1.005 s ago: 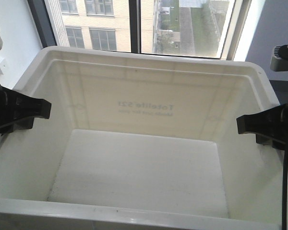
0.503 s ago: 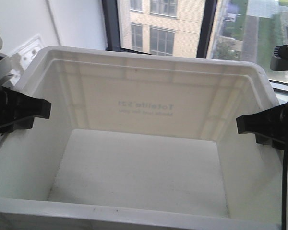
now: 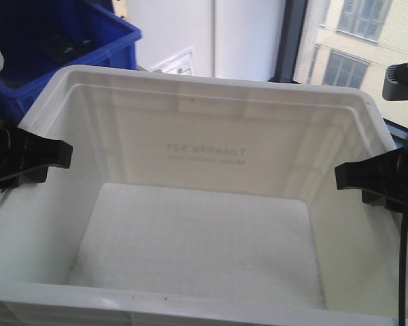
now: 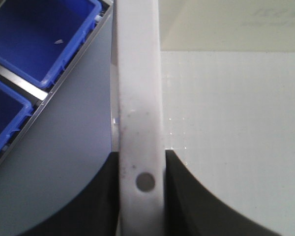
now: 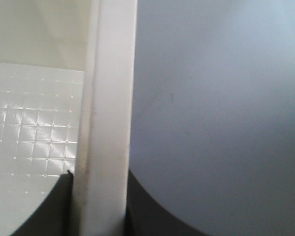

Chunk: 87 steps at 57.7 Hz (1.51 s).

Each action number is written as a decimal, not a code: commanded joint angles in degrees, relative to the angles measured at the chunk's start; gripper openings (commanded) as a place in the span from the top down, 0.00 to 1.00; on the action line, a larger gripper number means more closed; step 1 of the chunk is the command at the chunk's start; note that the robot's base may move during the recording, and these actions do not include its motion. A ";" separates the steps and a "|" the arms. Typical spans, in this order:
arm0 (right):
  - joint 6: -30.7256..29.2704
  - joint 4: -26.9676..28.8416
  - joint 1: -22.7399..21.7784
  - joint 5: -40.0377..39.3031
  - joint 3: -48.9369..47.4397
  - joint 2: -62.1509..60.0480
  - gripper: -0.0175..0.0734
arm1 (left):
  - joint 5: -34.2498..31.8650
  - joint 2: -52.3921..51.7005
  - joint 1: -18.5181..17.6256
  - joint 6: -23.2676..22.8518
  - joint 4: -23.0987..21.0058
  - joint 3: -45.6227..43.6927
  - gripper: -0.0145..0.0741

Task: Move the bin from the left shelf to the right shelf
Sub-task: 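Keep holding the tote while the base turns toward the other shelf, then push the held tote forward onto the other shelf's roller lane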

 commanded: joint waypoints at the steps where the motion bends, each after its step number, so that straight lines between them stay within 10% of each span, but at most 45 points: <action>1: -1.33 -5.14 0.01 2.21 -2.21 -1.28 0.81 | -4.30 -2.06 -0.17 0.31 3.03 -2.19 0.84; 87: -1.33 -5.14 0.01 2.21 -2.21 -1.28 0.81 | -4.25 -2.06 -0.17 0.31 3.03 -2.19 0.84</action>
